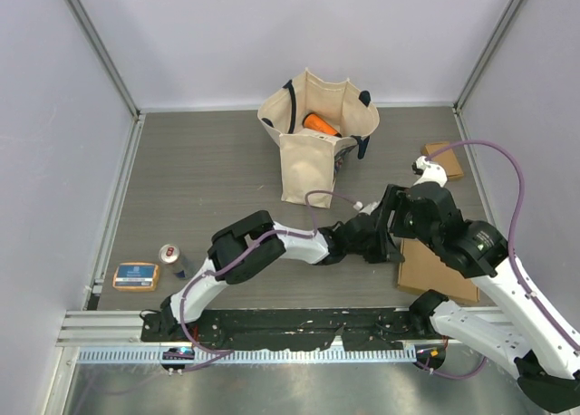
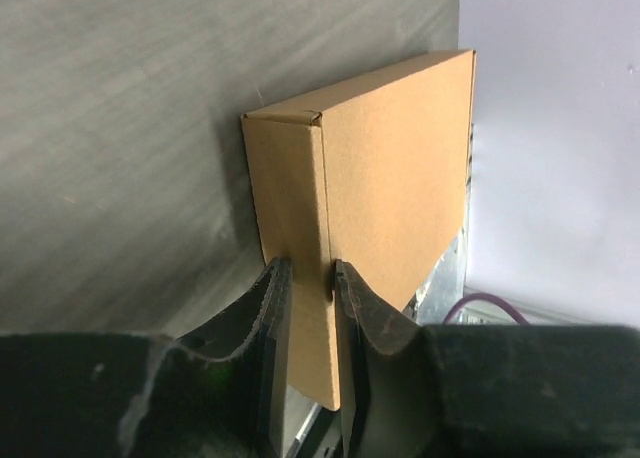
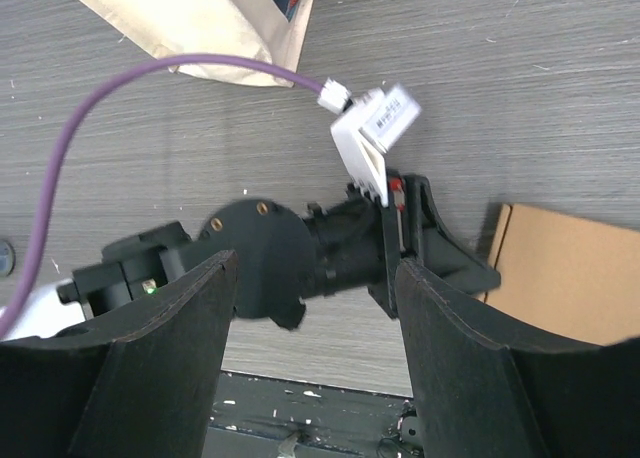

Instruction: Fold the paper box

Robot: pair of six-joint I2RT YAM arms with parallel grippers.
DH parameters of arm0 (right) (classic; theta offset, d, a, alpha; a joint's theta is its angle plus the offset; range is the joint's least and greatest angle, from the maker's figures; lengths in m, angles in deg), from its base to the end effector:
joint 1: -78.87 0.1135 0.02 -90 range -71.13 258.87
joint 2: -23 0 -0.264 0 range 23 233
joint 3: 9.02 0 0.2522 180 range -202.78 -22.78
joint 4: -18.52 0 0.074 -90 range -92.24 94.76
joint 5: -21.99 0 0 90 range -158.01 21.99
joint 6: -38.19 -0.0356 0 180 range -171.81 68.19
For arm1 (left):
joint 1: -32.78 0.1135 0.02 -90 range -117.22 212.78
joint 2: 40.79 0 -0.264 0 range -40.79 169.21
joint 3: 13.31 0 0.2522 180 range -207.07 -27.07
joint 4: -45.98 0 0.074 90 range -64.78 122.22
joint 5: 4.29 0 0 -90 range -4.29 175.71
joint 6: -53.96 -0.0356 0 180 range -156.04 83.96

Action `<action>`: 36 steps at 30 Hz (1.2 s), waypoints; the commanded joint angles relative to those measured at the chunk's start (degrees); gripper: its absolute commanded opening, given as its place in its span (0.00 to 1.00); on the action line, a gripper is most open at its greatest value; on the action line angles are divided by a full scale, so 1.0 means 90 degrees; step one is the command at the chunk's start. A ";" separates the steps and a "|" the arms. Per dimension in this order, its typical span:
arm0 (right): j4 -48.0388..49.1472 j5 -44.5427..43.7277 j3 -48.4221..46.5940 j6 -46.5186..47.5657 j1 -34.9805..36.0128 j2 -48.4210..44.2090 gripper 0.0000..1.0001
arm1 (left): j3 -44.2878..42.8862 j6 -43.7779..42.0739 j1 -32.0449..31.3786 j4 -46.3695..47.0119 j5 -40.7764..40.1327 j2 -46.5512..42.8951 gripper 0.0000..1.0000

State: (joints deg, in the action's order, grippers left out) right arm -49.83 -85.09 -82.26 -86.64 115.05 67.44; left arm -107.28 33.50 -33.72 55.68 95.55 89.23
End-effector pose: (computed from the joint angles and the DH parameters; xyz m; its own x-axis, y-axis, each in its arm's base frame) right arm 0.1158 0.0717 0.3511 -0.6398 0.2085 -0.7397 -0.0196 0.9578 0.2869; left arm 0.1904 -0.4531 0.1188 -0.9656 -0.0942 -0.2422 0.1714 0.4696 -0.8661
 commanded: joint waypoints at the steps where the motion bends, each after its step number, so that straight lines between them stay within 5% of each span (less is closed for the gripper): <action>1: 0.0050 -0.0182 -0.0305 -0.0134 -0.0017 -0.0104 0.70 | 0.0024 0.0427 -0.0326 0.0292 0.0019 0.0007 0.25; 12: 0.0157 0.0013 0.0066 -0.0388 -0.0017 -0.0358 0.70 | 0.0415 0.0760 -0.0482 0.0684 -0.0166 -0.0120 0.33; 16: -0.0038 -0.0338 0.0057 -0.0544 -0.0017 -0.0261 0.70 | 0.0708 0.0468 -0.0404 0.0684 -0.0322 -0.0490 0.50; 20: -0.0058 -0.0494 -0.0031 -0.0408 -0.0017 -0.0105 0.70 | 0.1273 -0.0302 -0.0151 0.0431 -0.0673 -0.1358 0.56; 24: 0.0225 -0.0260 -0.0226 0.0050 -0.0017 -0.0221 0.72 | 0.2677 -0.1922 0.0171 -0.0386 -0.1862 -0.3753 0.57; 28: 0.0693 -0.0260 -0.0490 0.0606 -0.0017 -0.0650 0.77 | 0.3081 -0.3787 0.0260 -0.1930 -0.2929 -0.5913 0.60; 36: 0.1854 -0.0194 -0.2100 0.2110 -0.0007 -0.1938 0.85 | 0.1141 -0.6416 0.0397 -0.5434 -0.3857 -0.8819 0.64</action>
State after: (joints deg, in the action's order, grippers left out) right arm -44.32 -87.38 -92.17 -77.17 115.07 56.62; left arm -86.36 -7.07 -30.55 26.11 69.32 17.97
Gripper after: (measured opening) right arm 0.844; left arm 0.615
